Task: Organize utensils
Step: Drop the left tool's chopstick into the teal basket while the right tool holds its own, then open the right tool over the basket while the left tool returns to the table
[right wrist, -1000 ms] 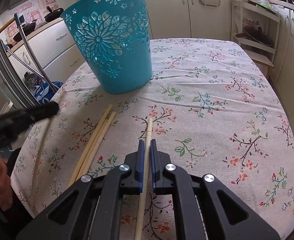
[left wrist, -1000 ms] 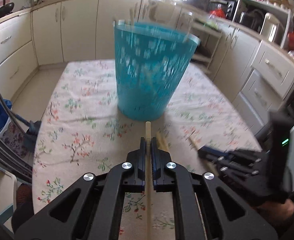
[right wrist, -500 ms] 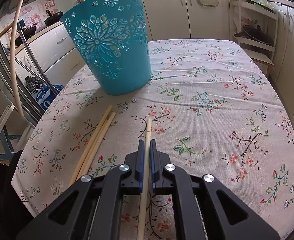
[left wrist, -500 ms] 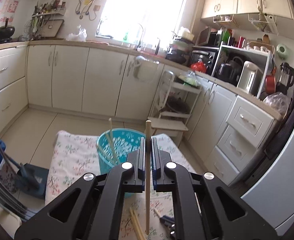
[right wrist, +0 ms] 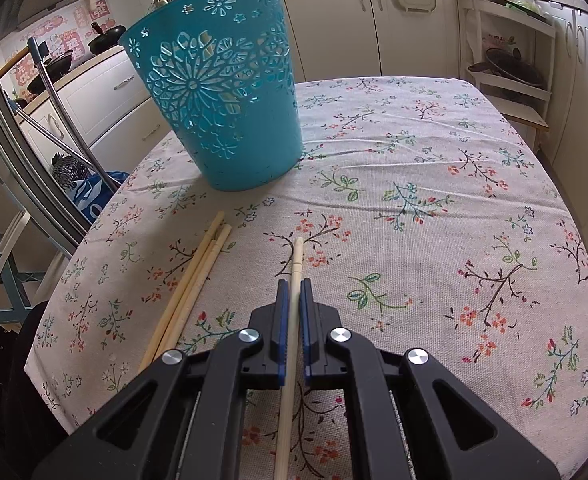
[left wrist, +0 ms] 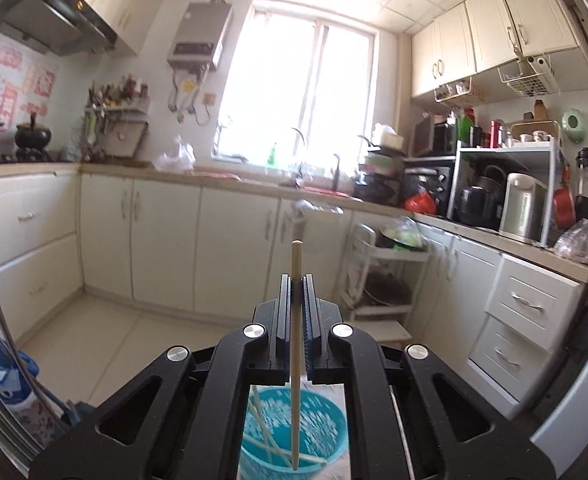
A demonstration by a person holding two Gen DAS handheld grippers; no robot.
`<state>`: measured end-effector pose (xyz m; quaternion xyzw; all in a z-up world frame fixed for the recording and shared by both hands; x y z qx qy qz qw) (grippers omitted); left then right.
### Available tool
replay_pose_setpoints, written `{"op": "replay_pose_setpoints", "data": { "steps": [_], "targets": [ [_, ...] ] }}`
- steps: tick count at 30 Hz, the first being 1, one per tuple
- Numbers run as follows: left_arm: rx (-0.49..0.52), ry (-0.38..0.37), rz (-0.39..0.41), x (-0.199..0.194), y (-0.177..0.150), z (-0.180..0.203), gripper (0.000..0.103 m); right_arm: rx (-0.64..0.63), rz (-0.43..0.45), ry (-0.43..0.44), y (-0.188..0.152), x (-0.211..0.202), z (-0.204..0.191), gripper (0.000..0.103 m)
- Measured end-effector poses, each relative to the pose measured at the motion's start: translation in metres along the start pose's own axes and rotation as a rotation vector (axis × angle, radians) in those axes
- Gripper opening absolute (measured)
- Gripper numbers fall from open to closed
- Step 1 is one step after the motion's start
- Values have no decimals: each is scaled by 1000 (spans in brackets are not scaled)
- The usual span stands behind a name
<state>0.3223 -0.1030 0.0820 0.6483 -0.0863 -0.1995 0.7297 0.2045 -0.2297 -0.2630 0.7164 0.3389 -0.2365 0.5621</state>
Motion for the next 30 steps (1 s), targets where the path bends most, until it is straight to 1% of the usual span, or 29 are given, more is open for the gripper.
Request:
{"op": "replay_pose_setpoints", "data": {
  "steps": [4,8,12,18,24,25,26,27,29,30],
  "targets": [
    [36,52,21,23,-10,-2,5,1,0,2,0,0,0,6],
    [54,72,-32,49,-41,-3,5,3,-1,4,0,0,0,6],
    [38,82,-102,61,-77,-14,5,7,-2,8,0,0,0,6],
    [40,88,-210,70,-121,-29,5,7,-2,9,0,0,1,6],
    [14,93,-250,54,-139,-42,6,15,-1,16,1,0,2,6],
    [9,91,-253,48,-141,-45,9,16,0,16,1,0,1,6],
    [3,91,-256,42,-143,-47,14,15,0,15,1,-1,1,6],
    [-5,94,-257,37,-144,-50,18,15,-1,15,0,-1,2,6],
    [-30,105,-252,21,-146,-58,29,11,-3,11,0,0,1,6],
    [-44,110,-250,12,-148,-62,31,6,-4,7,1,0,1,6]
  ]
}}
Point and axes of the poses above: each gripper's, at about its wrist camera, not at the fingertips, and x roughly the way its jaws point, z to its right, y to its top, the point moved 9 cm from there along x, roughly the way its jaws point, and after that the axes turned 1 degree about z, right-handed, at the moved point
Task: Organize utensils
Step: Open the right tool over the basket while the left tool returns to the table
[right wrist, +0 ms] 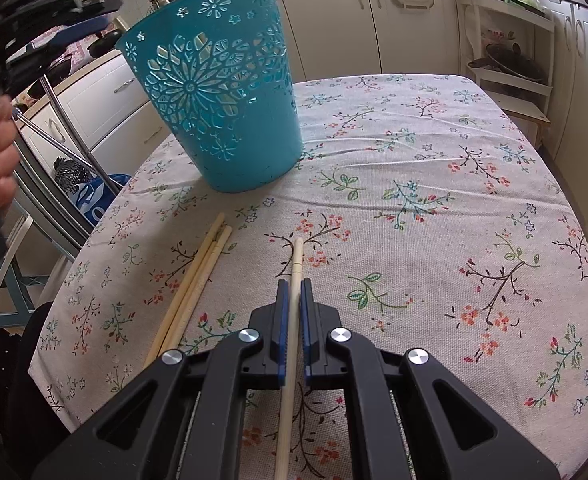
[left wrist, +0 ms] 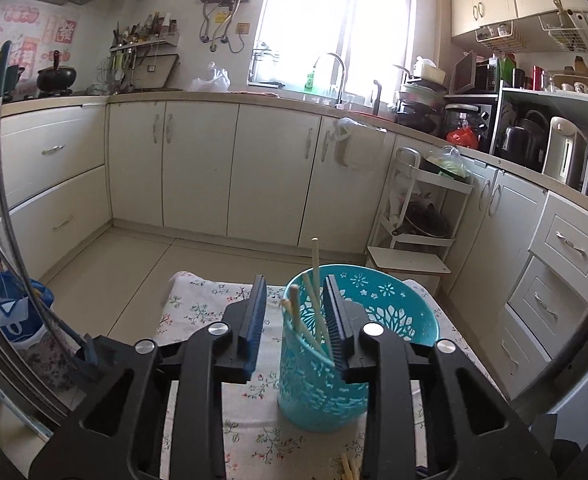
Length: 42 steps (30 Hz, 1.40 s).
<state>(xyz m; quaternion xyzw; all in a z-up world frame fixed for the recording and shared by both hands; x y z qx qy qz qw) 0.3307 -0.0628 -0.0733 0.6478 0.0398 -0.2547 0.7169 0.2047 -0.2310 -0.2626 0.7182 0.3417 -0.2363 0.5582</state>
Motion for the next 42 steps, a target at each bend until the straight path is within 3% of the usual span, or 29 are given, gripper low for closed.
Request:
{"op": "replay_pose_setpoints", "data": {
  "steps": [7,12,16,20,23,27,30,34,38,42],
  "targets": [
    [-82,33,-26,-35,-39,-38,53,-73,-15,-74,-3,0,-7,6],
    [-183,47,-163,-23,-104,-68,54,-31,-26,-74,-3,-6,-3,6],
    [-229,48,-234,-12,-144,-81,54,55,42,16,10,-36,-2,6],
    [-255,43,-273,-3,-165,-87,54,149,167,156,56,-81,-11,6],
    [-259,34,-268,0,-166,-88,54,176,291,229,114,-112,-24,6],
    [-251,30,-272,0,-165,-83,55,166,461,265,195,-138,-46,6],
    [-232,26,-277,-1,-166,-77,55,156,568,243,243,-145,-58,6],
    [-235,17,-282,0,-166,-75,55,162,659,144,285,-131,-59,6],
    [-240,12,-281,0,-167,-75,55,164,650,35,292,-95,-50,6],
    [-210,11,-282,1,-167,-70,56,141,615,-10,279,-68,-46,6]
  ]
}}
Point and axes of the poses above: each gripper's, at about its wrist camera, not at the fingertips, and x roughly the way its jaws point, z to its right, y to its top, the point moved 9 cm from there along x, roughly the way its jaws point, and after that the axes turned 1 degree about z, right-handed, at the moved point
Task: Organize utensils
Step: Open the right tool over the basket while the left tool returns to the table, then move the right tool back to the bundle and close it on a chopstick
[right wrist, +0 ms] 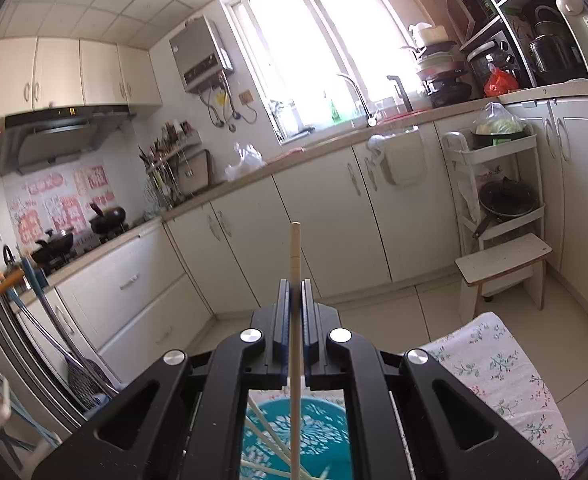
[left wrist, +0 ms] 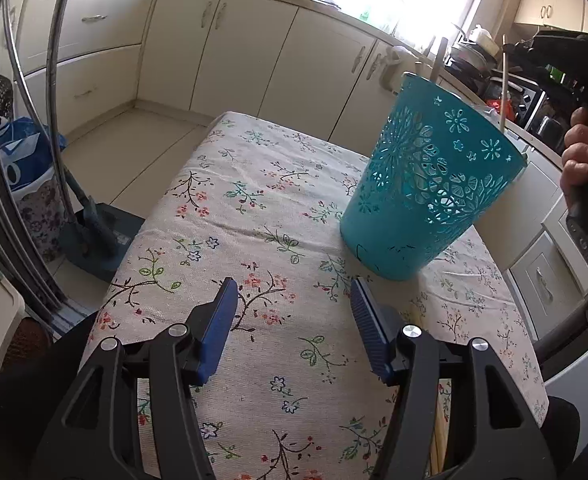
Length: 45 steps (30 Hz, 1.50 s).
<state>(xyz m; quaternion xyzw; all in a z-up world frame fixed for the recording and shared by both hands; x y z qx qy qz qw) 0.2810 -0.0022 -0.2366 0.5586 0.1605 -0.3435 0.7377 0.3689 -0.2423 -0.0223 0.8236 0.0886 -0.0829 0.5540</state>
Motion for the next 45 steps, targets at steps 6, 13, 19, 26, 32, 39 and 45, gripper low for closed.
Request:
{"op": "replay_pose_setpoints", "data": {
  "steps": [6,13,19,26,32,39,45],
  "targets": [
    [12,2,-4,1,0,2,57,-38,-39,-3,-26,2,3,6],
    [9,7,-9,2,-1,1,57,-96,-105,35,-48,0,-6,6],
    [20,15,-9,2,-3,2,58,-92,-93,22,-50,-22,4,8],
    [40,27,-8,2,-3,4,60,-2,-32,-13,-50,-86,29,14],
    [45,30,-18,3,-5,4,61,-83,-342,-7,-171,-104,27,14],
    [37,28,-30,4,-6,2,63,-122,-575,-35,-263,-92,27,14],
    [41,28,-41,7,-7,2,65,-152,-605,-42,-272,-88,27,14]
  ]
}}
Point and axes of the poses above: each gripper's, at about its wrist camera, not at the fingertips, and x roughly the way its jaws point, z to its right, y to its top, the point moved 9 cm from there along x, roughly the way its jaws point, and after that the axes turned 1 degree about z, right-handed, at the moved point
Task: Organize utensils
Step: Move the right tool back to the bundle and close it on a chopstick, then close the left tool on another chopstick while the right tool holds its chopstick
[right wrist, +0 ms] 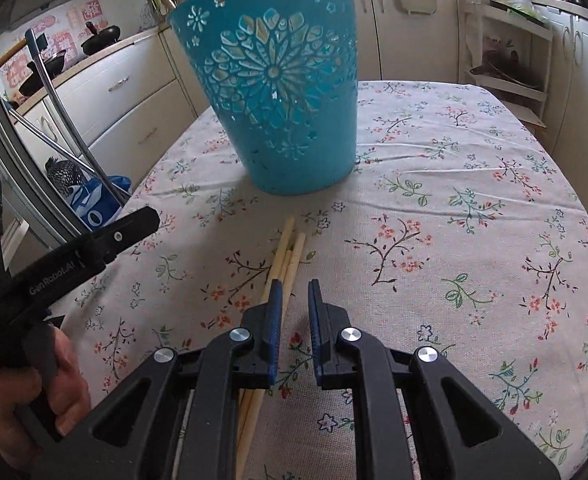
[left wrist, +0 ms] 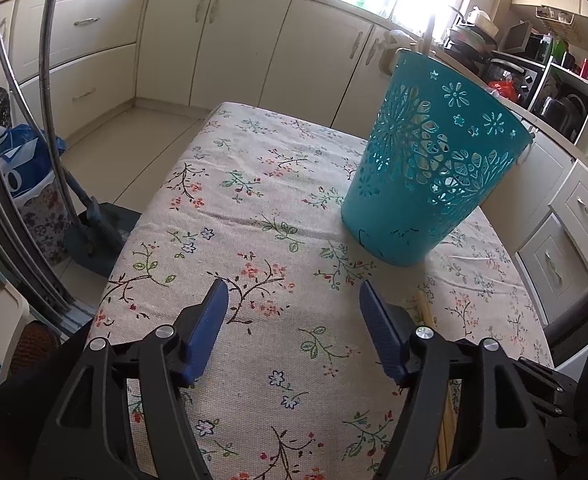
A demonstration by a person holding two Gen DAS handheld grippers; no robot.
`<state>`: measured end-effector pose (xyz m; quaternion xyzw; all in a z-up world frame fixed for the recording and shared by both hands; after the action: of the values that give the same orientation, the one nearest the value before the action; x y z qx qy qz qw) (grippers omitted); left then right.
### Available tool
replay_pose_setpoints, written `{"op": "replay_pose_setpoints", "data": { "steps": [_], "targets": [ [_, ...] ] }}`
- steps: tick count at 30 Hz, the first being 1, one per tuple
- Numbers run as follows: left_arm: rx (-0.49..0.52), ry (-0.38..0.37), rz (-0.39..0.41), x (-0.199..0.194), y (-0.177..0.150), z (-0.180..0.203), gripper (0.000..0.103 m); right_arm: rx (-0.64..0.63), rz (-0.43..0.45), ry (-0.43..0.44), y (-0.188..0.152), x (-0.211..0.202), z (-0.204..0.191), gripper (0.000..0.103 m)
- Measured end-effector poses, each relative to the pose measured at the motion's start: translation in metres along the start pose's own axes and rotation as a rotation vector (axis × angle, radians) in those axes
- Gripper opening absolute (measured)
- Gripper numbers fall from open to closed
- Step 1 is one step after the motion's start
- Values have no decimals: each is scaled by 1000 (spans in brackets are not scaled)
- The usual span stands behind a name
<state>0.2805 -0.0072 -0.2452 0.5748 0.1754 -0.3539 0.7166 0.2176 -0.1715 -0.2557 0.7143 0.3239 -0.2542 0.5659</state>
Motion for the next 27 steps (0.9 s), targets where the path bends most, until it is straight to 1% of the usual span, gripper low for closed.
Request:
{"op": "replay_pose_setpoints", "data": {
  "steps": [9,11,14,16,18,20,21,23,25,27],
  "targets": [
    [9,2,-11,2,-1,2,66,-69,-12,-23,-2,5,-7,14],
    [8,1,-13,2,-1,2,66,-66,-14,-26,-3,4,-4,10],
    [16,1,-11,1,-1,3,66,-38,-12,-40,-6,-4,12,9],
    [47,5,-12,1,-2,9,66,-20,-6,-51,-8,-10,25,9],
    [98,0,-26,-2,-5,20,66,0,5,-51,-11,-16,37,9],
    [142,-40,-57,-4,-15,38,66,20,20,-33,-14,-21,44,9],
    [162,-47,-72,-4,-20,46,66,29,27,-23,-15,-22,47,9],
    [216,-48,-117,-1,-33,62,66,38,36,-10,-15,-23,48,9],
    [247,-29,-137,1,-40,71,66,42,38,-6,-15,-24,49,9],
    [254,-11,-152,3,-45,74,66,50,40,7,-15,-24,50,9]
  ]
}}
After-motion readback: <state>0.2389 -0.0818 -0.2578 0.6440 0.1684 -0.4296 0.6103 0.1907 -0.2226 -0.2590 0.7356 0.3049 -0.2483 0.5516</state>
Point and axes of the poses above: each gripper's, at about its wrist camera, not at the fingertips, and x roughly the way its jaws point, z to its right, y to its top, the point moved 9 cm from there along x, roughly the way its jaws point, and after that the axes turned 1 degree about z, right-handed, at the moved point
